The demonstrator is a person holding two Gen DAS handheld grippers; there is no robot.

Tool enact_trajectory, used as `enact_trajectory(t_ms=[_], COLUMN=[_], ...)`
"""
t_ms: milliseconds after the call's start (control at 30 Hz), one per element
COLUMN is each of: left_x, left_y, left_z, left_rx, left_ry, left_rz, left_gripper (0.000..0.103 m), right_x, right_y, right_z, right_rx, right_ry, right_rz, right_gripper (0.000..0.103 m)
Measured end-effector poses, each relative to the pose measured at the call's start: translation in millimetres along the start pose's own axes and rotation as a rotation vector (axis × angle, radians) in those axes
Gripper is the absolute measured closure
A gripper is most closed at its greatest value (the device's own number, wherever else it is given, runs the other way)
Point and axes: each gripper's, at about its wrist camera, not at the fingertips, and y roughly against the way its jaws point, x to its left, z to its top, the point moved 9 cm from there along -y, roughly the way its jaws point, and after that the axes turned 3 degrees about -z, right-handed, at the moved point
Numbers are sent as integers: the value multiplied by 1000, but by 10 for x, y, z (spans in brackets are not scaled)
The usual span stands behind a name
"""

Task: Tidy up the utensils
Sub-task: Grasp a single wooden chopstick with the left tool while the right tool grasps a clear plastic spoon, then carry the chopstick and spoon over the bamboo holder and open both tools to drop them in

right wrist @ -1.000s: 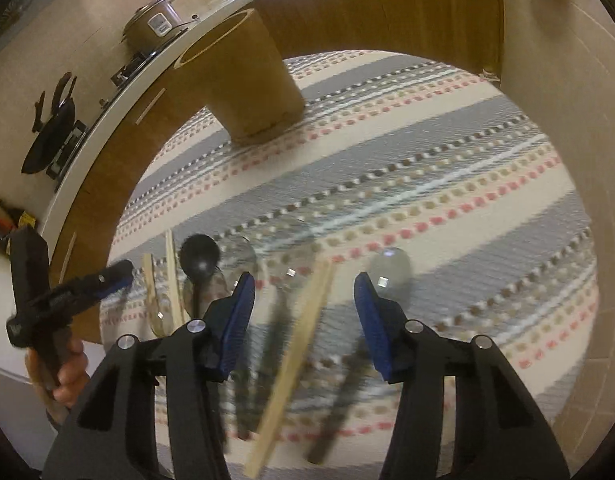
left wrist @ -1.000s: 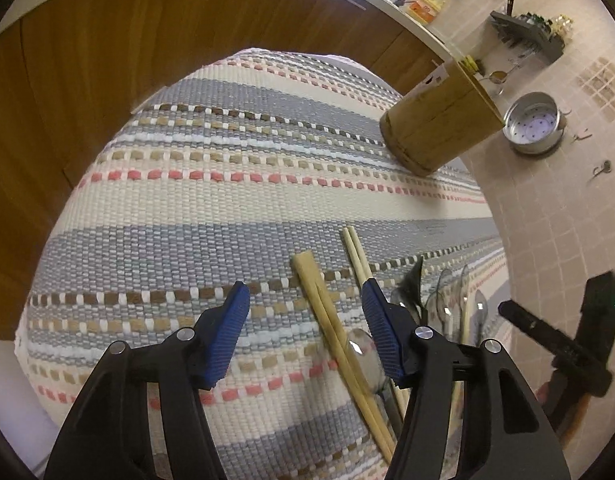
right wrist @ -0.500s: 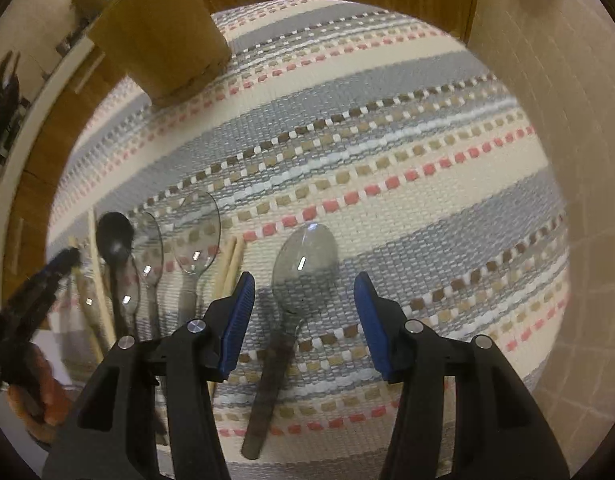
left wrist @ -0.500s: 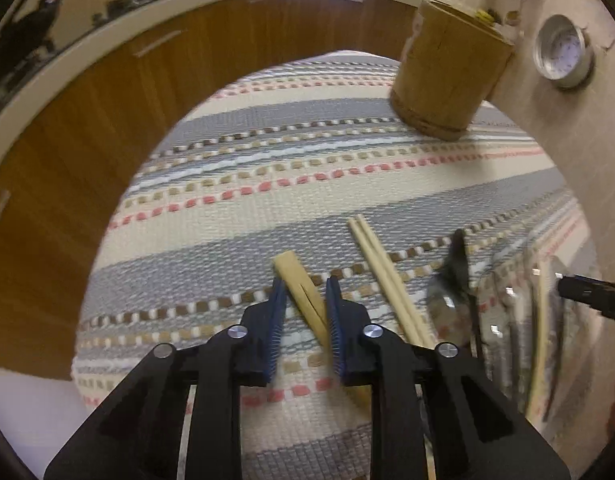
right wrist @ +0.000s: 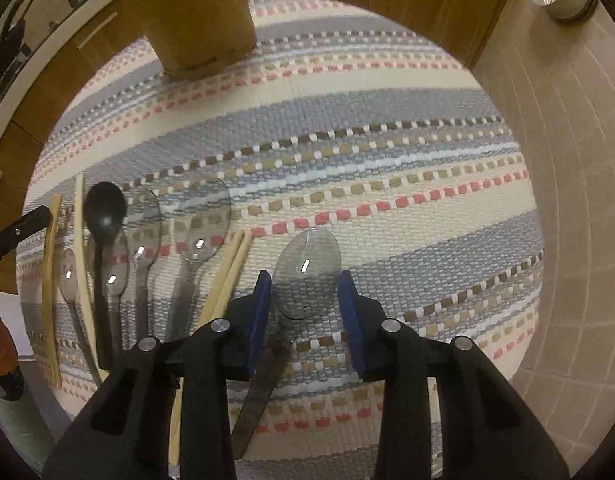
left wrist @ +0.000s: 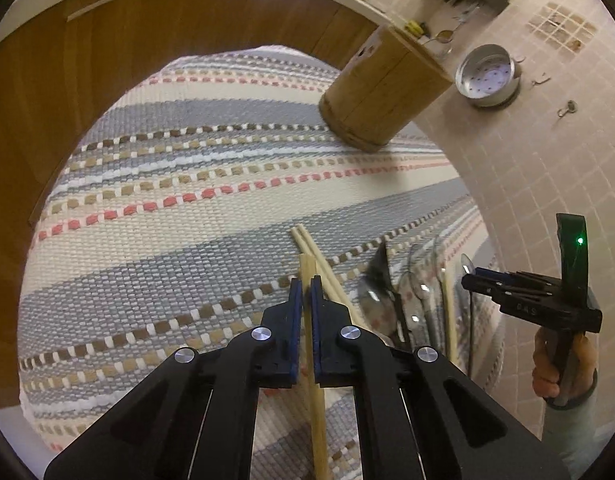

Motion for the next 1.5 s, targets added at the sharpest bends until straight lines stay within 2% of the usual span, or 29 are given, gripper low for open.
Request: enact_trajectory(t_ms=[233, 633, 833, 1067, 1233, 1500], left_x=[-143, -516, -801, -1065, -1251, -1509], left_y=[166, 606, 912, 1231, 1496, 1771], left_z=[-17, 46, 70, 177, 526, 1242], left_rx=[-52, -203, -311, -454, -560, -713], left_ry=[-45, -139, -205, -267, -310, -351], left_rz=[-31, -86, -108, -95, -71, -81], left_gripper=[101, 101, 102, 102, 103, 103], right_x=[62, 22, -15, 18, 8, -79], right_y=[273, 811, 1087, 1496, 1817, 2349], right_z=[-69, -44, 28, 107, 311, 945], right_rx=[-92, -288, -413, -547, -631, -797], right_ry=[38, 54, 35, 39, 30, -17], right_rz=[-2, 32, 38, 23, 33, 25], right_gripper=[72, 72, 72, 72, 72, 72])
